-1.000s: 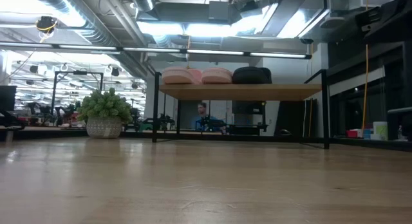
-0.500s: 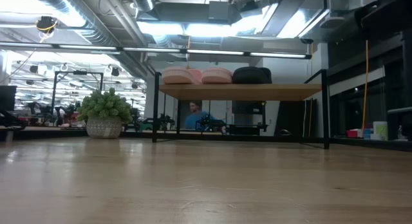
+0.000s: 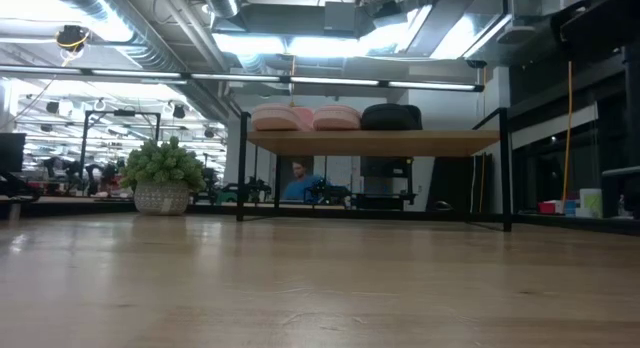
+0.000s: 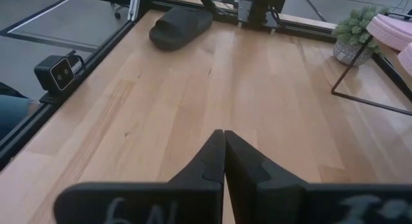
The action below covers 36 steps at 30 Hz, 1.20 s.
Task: Pick and place slides into the shelf
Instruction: Put the black slipper on the shelf
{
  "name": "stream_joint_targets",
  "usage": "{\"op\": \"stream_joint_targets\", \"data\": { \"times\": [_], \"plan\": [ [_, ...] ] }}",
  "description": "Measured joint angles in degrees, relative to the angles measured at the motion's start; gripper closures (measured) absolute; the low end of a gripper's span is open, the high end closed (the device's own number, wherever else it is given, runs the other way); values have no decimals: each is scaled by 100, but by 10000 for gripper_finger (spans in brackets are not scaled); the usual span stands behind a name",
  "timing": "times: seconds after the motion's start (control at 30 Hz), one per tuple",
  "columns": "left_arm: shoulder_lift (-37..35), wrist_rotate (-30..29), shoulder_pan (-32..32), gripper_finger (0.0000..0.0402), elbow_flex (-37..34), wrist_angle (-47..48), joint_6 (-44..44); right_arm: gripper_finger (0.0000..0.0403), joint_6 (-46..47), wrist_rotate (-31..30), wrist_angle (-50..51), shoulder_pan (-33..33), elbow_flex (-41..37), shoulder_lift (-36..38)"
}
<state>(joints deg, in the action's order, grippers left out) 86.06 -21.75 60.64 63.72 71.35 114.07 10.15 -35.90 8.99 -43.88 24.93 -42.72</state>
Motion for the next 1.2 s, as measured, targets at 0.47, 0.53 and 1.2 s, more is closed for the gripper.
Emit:
{"op": "stream_joint_targets", "data": {
  "times": [0.47,0.53,1.2],
  "plan": [
    [0,-29,0,352,2,-18,210,393,-13,0,4,0,0,0],
    [2,-29,0,325,4,-33,284,393,-13,0,4,-1,0,0],
    [2,-29,4,188,9,-580,-46,393,-10,0,7,-1,0,0]
  ]
}}
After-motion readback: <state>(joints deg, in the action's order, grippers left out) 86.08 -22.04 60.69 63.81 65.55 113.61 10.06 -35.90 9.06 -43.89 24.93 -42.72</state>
